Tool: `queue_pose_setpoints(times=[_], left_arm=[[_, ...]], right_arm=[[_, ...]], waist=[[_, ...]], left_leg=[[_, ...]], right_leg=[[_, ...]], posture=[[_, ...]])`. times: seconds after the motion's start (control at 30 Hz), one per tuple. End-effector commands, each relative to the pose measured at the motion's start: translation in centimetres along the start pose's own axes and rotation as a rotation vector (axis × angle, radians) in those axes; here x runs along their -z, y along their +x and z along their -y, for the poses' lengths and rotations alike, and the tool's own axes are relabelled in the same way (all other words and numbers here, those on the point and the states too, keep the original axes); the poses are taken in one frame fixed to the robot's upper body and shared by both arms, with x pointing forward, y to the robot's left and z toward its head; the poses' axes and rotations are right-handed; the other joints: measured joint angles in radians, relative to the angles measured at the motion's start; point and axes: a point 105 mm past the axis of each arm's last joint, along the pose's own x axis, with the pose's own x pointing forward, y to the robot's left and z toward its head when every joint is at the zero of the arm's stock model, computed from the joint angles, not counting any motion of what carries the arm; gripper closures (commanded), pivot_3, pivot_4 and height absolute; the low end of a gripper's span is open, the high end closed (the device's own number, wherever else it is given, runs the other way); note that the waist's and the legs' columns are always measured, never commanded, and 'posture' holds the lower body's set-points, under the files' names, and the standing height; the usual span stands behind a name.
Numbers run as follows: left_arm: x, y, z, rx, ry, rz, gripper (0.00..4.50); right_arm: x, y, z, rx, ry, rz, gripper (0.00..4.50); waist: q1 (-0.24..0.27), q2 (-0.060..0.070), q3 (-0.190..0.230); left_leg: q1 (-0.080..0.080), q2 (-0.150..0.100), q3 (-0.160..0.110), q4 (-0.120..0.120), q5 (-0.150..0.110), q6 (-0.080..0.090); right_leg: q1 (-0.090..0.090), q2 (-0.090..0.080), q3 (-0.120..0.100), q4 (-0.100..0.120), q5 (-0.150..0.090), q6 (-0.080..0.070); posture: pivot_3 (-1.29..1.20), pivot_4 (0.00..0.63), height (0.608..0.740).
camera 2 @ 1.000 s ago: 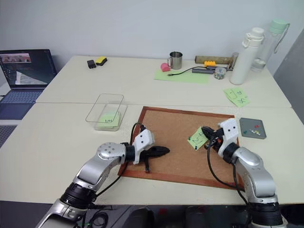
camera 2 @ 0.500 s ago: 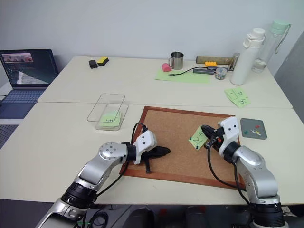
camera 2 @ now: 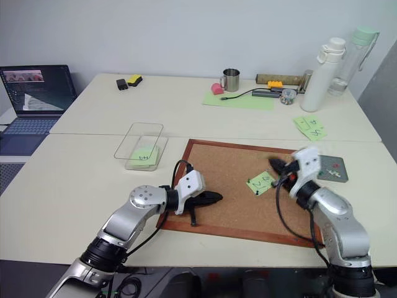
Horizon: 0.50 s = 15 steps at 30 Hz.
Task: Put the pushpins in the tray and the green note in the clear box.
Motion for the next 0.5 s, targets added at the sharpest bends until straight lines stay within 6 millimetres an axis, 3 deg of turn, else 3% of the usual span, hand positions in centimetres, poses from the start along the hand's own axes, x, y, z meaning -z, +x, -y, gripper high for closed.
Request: queue_pose_setpoints(times=[0.03,0.13,0.3,0.5], left_arm=[[1.1,-0.2,-0.4,-0.029,-0.028,-0.048,4.5],[1.0,0.0,-0.5,-0.024,-0.027,-0.046,4.5],[0.8,0.1,-0.7,-0.023,-0.023,-0.042,4.5],[1.0,-0.3,-0.6,-0.031,-0.028,-0.046,4.5]], right_arm=[[0.0,-2.5,8.9,0.389,-0.085,-0.067,4.5],[1.1,-3.5,12.4,0.487,-0.067,-0.135,4.5],[2.2,-3.0,14.5,0.49,0.054,-0.16,4.5],[2.1,-2.3,15.3,0.463,0.111,-0.147,3.33]], waist=[[0.001,0.0,0.0],[0.002,0.0,0.0],[-0.007,0.002,-0.001],[-0.005,0.002,-0.001]], left_leg=[[0.0,0.0,0.0,0.0,0.0,0.0],[0.001,0.0,0.001,0.0,0.0,0.0],[0.006,-0.002,0.005,-0.002,0.0,0.0],[0.01,0.0,0.005,-0.004,0.0,0.0]], right_leg=[[0.0,0.0,0.0,0.0,0.0,0.0],[0.0,0.0,0.001,-0.001,0.0,0.0],[0.003,0.001,0.003,0.0,0.0,0.0],[0.007,0.001,0.004,-0.003,0.0,0.0]], posture=[[0.0,0.15,0.74],[0.0,0.15,0.74],[0.0,0.15,0.74],[0.0,0.15,0.74]])
